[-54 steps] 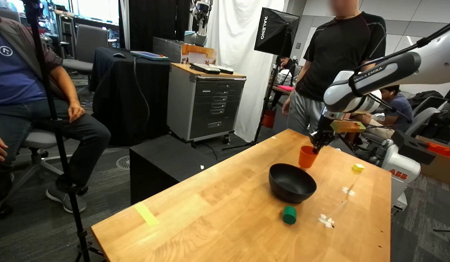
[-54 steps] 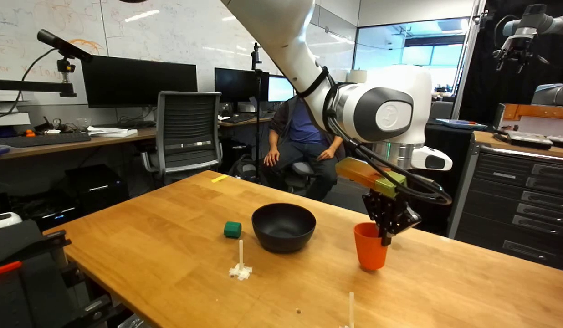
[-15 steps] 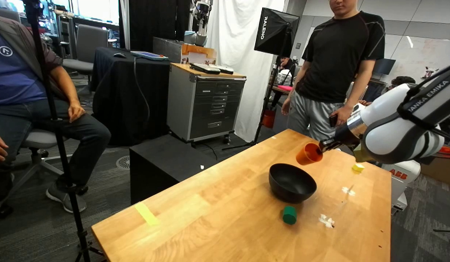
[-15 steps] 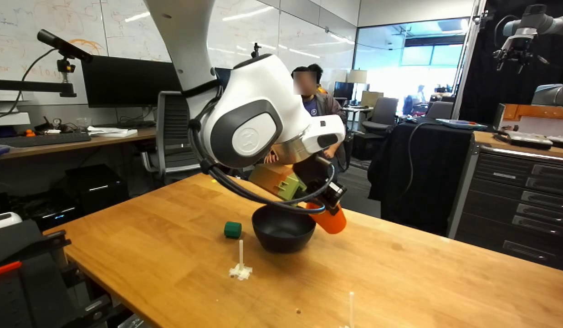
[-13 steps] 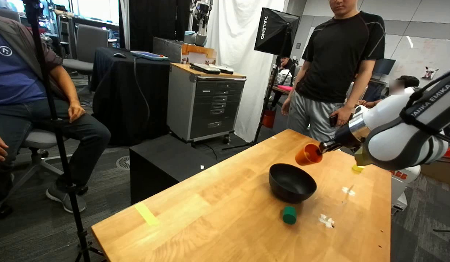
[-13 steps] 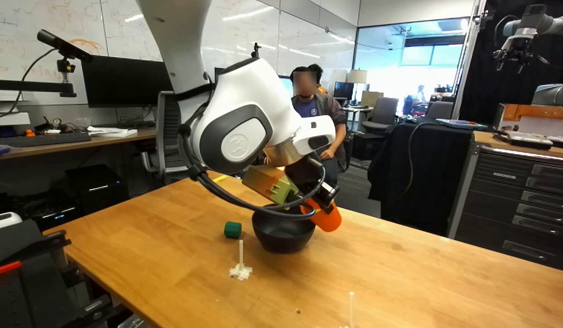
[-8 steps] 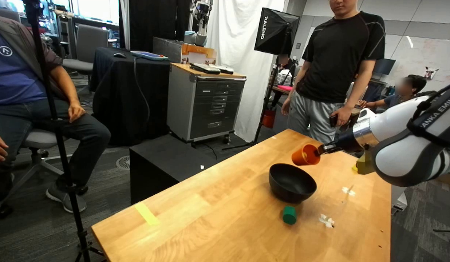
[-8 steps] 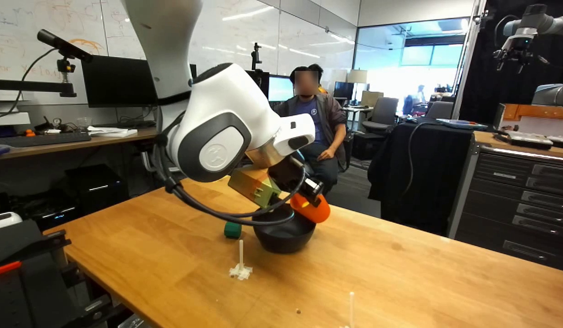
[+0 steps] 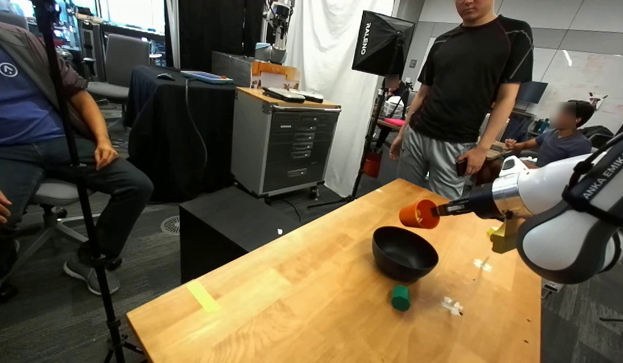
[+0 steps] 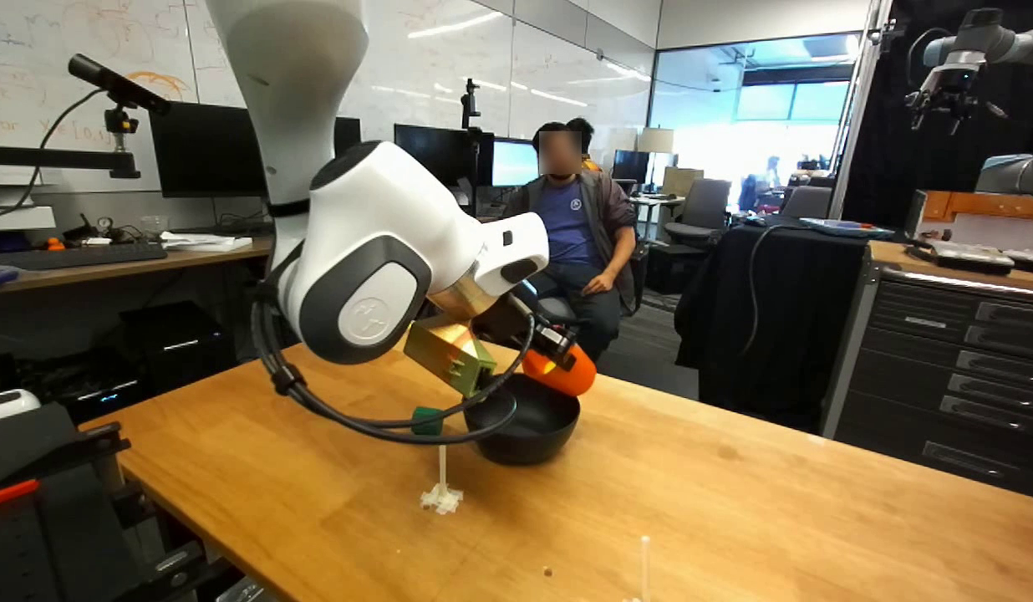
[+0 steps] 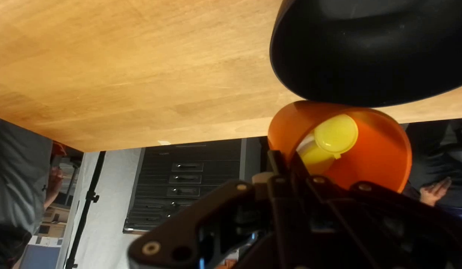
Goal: Pour the contents of the orange cup into the black bowl
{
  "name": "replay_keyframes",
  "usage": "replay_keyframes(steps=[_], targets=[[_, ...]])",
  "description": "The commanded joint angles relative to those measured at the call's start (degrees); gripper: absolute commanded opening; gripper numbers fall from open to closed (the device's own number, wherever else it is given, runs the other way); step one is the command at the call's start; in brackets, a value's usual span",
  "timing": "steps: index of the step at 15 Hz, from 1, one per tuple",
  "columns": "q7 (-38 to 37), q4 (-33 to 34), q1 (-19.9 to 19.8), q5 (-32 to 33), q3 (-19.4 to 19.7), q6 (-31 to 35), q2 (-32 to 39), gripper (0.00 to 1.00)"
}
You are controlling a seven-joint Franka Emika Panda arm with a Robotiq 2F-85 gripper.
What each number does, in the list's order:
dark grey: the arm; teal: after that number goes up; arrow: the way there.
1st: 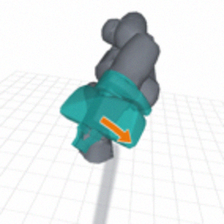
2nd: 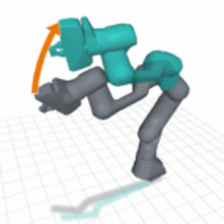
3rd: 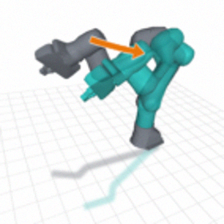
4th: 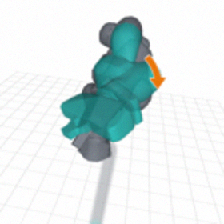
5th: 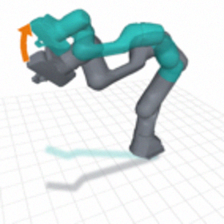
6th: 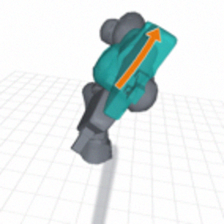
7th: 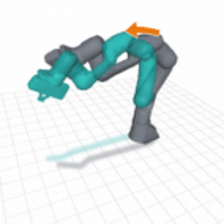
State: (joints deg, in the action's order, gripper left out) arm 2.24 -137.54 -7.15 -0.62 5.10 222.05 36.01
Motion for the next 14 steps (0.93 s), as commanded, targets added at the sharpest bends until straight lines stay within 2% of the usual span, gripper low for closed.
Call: replay_keyframes(steps=[1,8,14], targets=[[-0.3,1.9,-0.8,2.5,-0.1,6.5,3.4,0.04],[0.1,5.4,-1.6,6.7,0.0,15.7,10.2,0.05],[-0.6,8.7,-2.5,9.5,-0.1,20.8,13.7,0.05]])
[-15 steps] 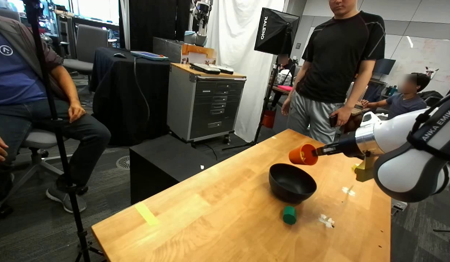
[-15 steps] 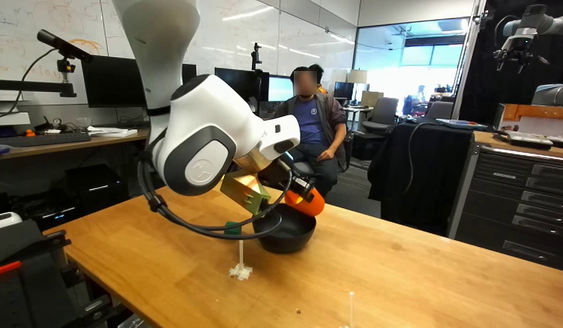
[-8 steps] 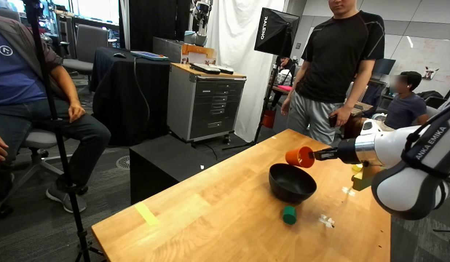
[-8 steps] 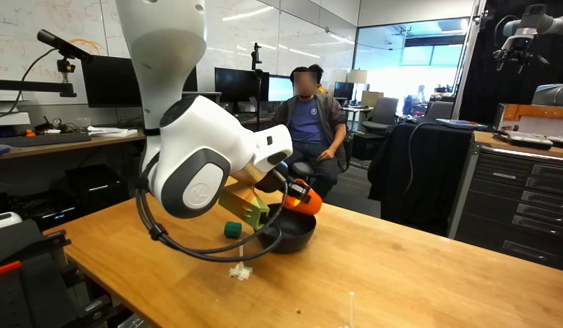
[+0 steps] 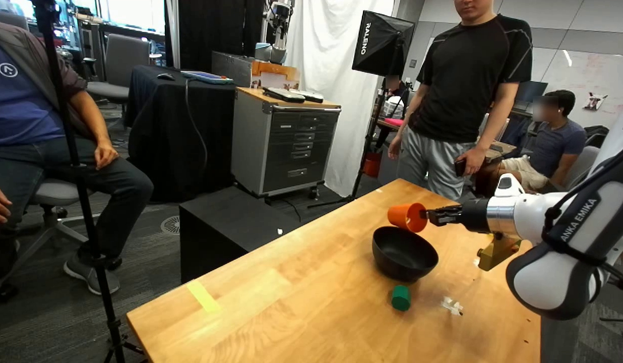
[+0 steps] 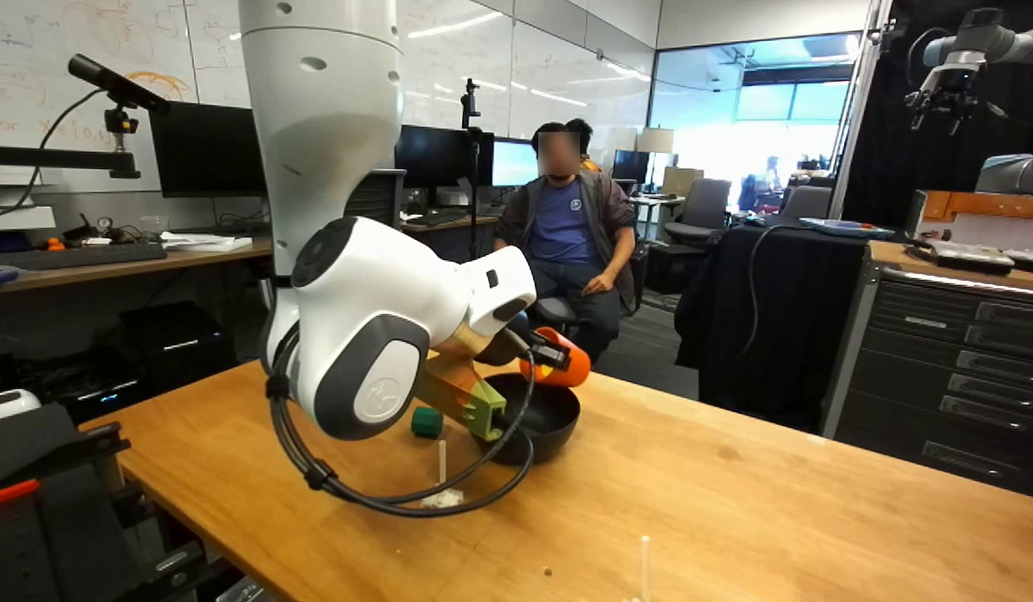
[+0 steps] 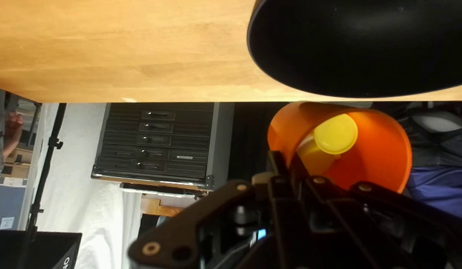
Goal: Pour the contents of the orange cup into the black bowl
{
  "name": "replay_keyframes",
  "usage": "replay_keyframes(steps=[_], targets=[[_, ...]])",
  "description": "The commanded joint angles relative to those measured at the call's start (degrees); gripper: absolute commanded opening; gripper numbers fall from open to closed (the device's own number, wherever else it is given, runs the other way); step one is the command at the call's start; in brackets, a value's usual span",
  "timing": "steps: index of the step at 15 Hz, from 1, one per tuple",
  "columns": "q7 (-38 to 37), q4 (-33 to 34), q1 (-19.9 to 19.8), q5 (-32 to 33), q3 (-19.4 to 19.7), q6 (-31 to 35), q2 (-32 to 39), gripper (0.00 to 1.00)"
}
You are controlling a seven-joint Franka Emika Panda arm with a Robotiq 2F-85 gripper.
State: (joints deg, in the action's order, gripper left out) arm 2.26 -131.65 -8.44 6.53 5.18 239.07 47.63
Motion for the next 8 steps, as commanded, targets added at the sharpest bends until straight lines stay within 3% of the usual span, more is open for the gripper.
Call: replay_keyframes(steps=[1,8], targets=[[-0.6,3.3,-1.3,2.6,-0.1,4.4,2.7,0.05],[-0.2,10.1,-2.6,5.2,0.6,4.7,6.9,0.05]])
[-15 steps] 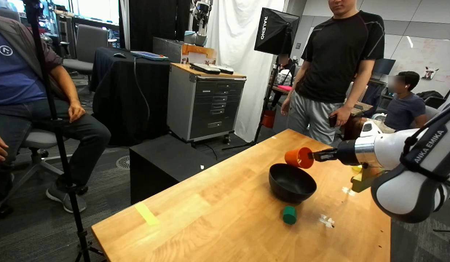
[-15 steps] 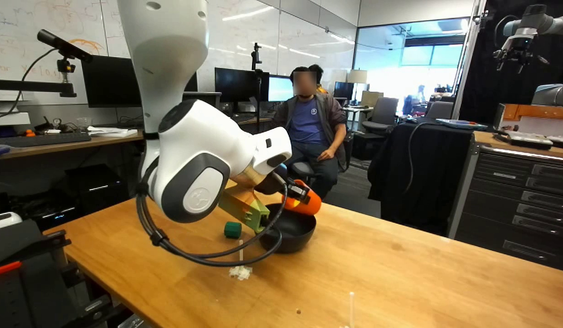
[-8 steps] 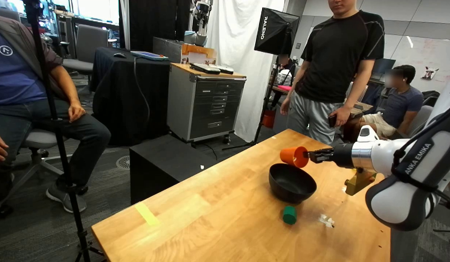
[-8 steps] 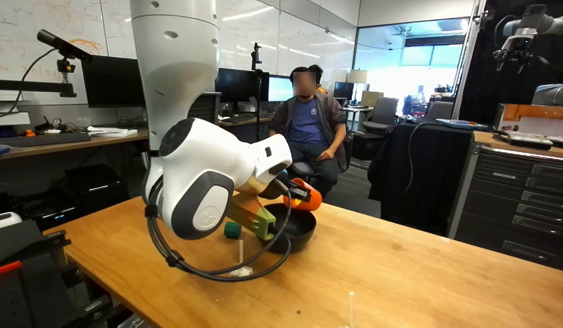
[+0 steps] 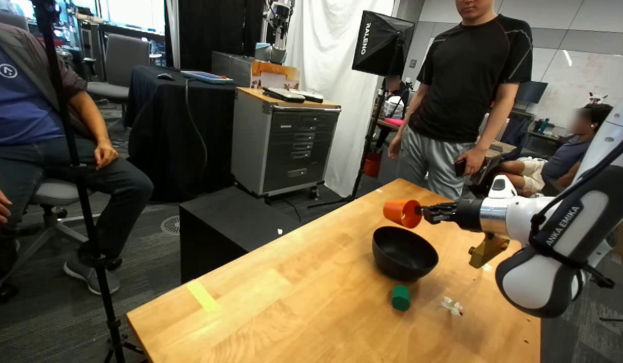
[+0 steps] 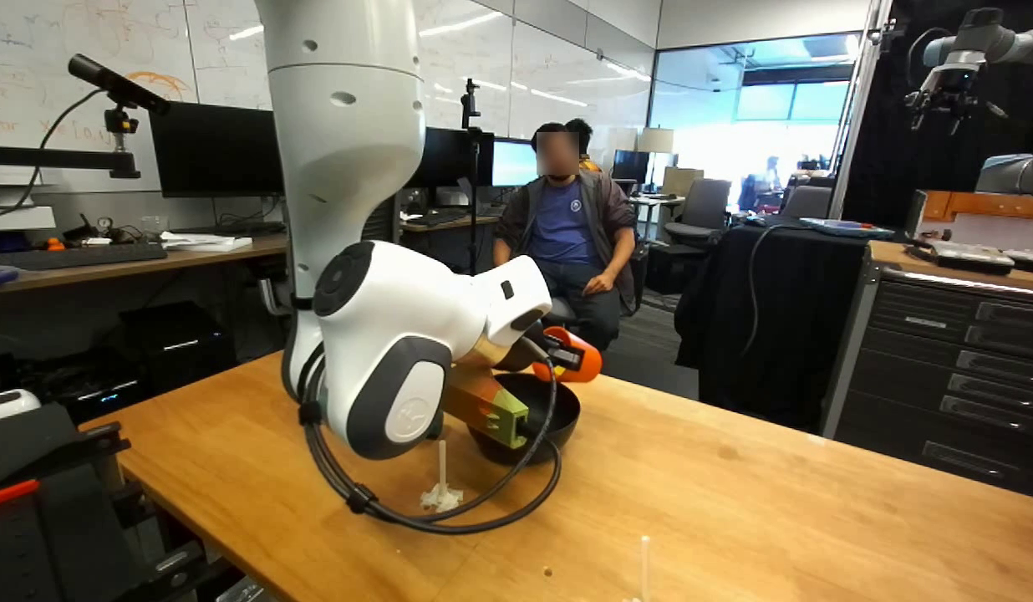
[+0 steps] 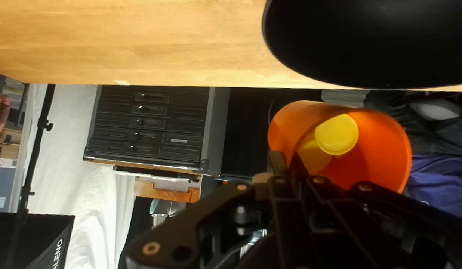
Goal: Pour the contents of the orange cup into the black bowl
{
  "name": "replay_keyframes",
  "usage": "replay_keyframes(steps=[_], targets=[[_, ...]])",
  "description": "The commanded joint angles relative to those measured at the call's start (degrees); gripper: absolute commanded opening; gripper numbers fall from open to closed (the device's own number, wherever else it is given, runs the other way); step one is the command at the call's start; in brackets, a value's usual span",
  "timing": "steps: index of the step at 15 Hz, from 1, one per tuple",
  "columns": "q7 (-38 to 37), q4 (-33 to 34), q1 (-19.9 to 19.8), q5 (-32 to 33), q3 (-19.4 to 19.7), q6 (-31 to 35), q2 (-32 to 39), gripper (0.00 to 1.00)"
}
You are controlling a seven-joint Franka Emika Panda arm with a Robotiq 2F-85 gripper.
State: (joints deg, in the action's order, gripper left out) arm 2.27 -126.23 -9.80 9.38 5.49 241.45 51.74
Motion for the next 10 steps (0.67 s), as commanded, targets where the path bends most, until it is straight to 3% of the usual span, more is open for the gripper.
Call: replay_keyframes(steps=[1,3,10], targets=[[-0.2,5.8,-1.6,3.2,0.5,2.3,3.3,0.05],[-0.3,7.8,-2.2,4.5,0.6,2.3,4.5,0.05],[5.1,10.8,-11.4,12.5,-4.6,2.3,7.0,0.05]])
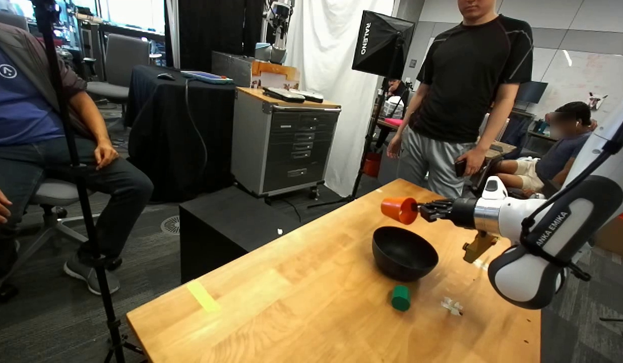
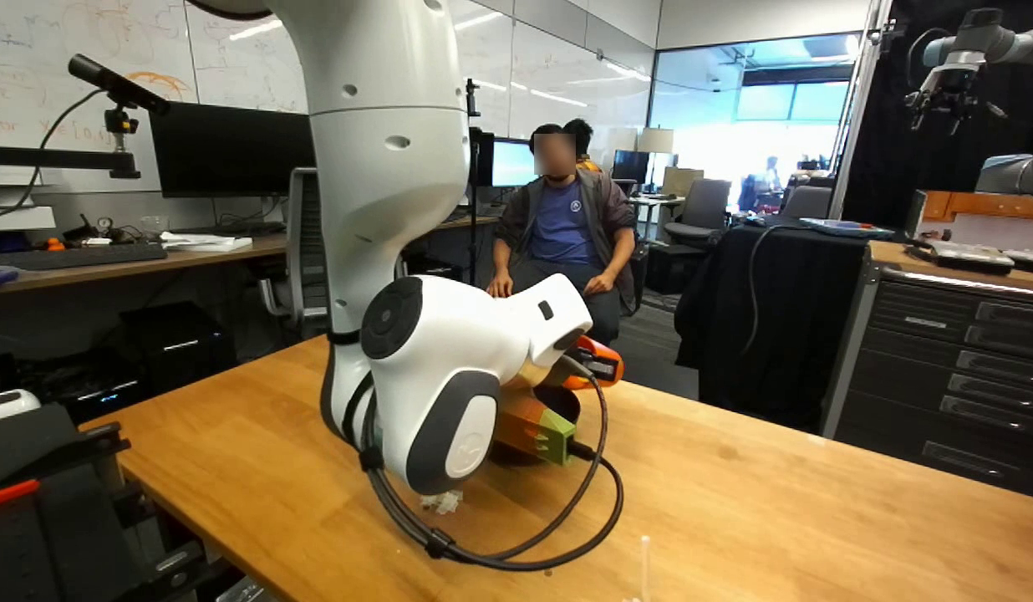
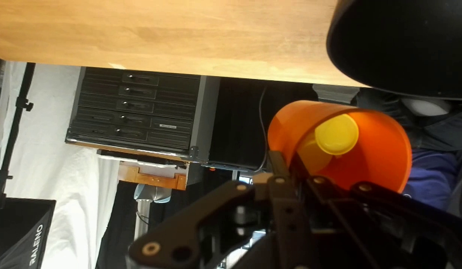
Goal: Pour the contents of the orange cup into the black bowl
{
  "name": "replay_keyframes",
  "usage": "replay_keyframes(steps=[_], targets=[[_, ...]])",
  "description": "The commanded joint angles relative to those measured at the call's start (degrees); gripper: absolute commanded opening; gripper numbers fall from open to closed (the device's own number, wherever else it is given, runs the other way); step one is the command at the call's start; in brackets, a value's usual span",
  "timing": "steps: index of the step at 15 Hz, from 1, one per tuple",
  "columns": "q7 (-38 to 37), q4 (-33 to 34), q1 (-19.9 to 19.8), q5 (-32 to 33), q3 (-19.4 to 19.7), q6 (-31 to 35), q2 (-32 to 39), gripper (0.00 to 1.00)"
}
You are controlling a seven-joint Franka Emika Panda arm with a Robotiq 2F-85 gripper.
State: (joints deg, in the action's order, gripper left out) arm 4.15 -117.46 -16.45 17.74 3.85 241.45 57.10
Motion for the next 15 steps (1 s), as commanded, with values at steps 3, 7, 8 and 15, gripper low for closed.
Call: replay_keyframes(steps=[3,7,8,15], targets=[[6.3,0.4,-9.9,9.1,-5.8,2.3,1.6,0.05],[12.8,-2.4,-18.9,15.4,-13.5,2.2,1.4,0.06],[14.7,-3.1,-21.3,16.5,-16.0,2.2,1.5,0.05],[25.2,-5.6,-34.4,22.3,-27.8,2.1,6.2,0.06]])
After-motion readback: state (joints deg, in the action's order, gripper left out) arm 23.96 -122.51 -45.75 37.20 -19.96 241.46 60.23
